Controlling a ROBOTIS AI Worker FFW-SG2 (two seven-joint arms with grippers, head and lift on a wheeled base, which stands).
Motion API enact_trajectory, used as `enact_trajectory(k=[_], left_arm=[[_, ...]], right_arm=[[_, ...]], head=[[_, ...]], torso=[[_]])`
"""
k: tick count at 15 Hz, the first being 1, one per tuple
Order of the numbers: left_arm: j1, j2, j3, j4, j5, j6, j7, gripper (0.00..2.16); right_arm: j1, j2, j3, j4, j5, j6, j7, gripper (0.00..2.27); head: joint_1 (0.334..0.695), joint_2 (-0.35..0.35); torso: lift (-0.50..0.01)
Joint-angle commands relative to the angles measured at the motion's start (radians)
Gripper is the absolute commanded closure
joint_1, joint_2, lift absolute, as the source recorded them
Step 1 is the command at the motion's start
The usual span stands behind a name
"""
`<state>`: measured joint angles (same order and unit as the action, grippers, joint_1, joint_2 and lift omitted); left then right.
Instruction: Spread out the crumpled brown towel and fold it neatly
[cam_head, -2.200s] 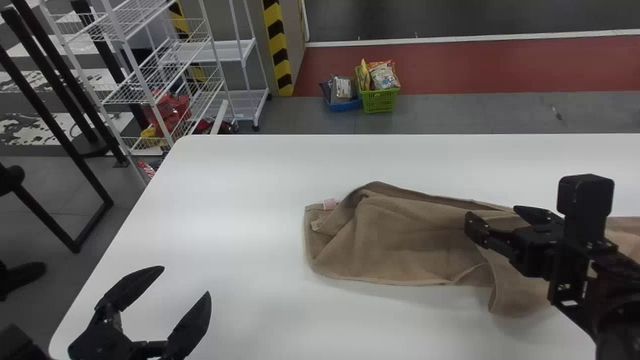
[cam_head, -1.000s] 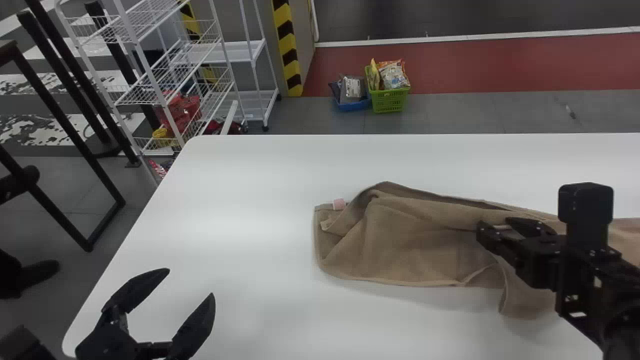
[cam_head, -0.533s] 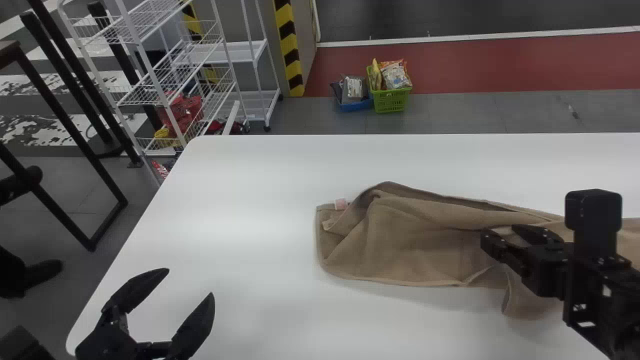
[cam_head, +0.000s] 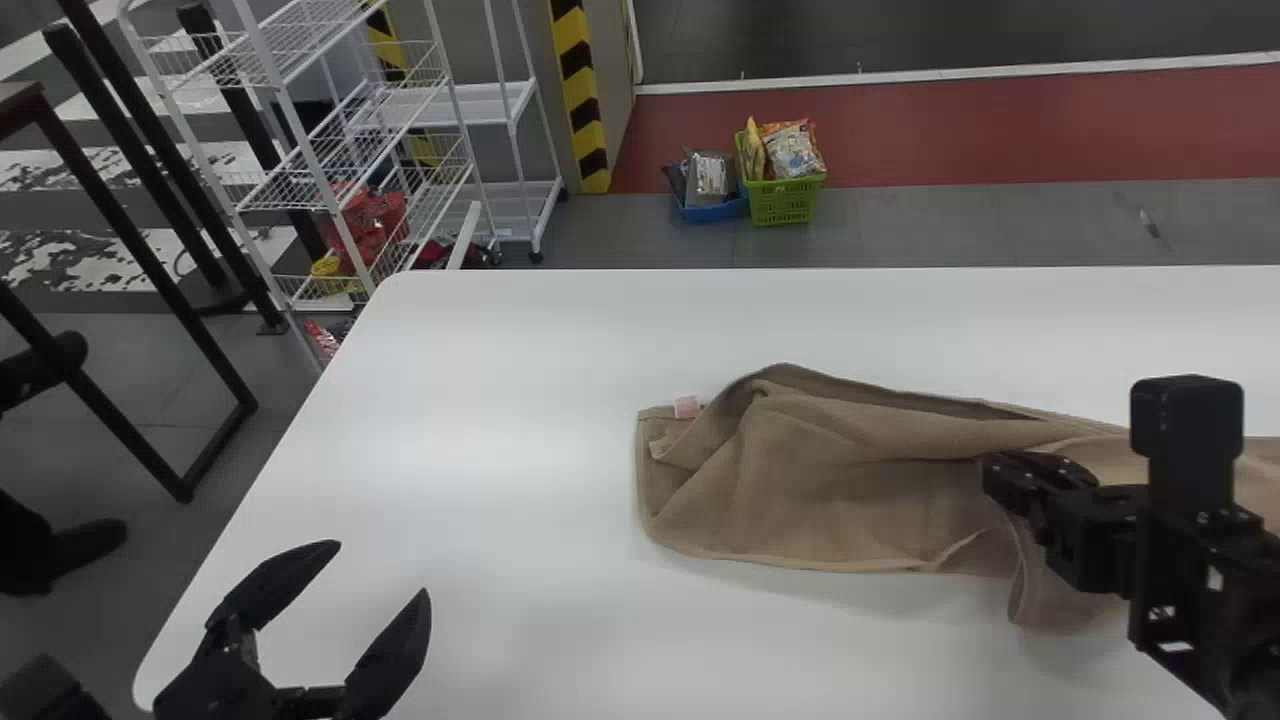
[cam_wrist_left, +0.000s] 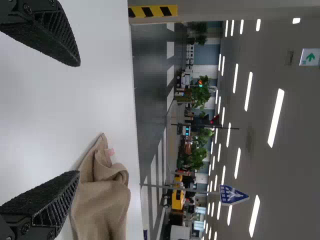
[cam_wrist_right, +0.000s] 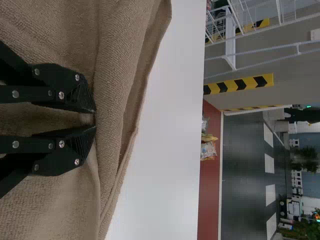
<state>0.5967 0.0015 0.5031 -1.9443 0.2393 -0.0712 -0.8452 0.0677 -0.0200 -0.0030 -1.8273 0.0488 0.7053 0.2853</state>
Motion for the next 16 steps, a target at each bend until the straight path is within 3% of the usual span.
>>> enact_trajectory(k=[1, 10, 16], left_arm=[[0.000, -0.004, 0.000, 0.001, 0.000, 0.000, 0.000, 0.03], [-0.002, -0.004, -0.003, -0.001, -0.003, 0.000, 0.000, 0.03], [-0.009, -0.004, -0.002, 0.005, -0.006, 0.000, 0.000, 0.03]], right_arm=[[0.004, 0.000, -0.014, -0.001, -0.009, 0.000, 0.000, 1.39], [0.199, -0.002, -0.166, -0.369, -0.145, 0.119, 0.023, 1.39], [0.339, -0.011, -0.407, -0.538, -0.201, 0.331, 0.230, 1.39]], head=[[0.695, 0.181], [0.695, 0.141], [0.695, 0.093]], torso=[[-0.128], [-0.128], [-0.128]])
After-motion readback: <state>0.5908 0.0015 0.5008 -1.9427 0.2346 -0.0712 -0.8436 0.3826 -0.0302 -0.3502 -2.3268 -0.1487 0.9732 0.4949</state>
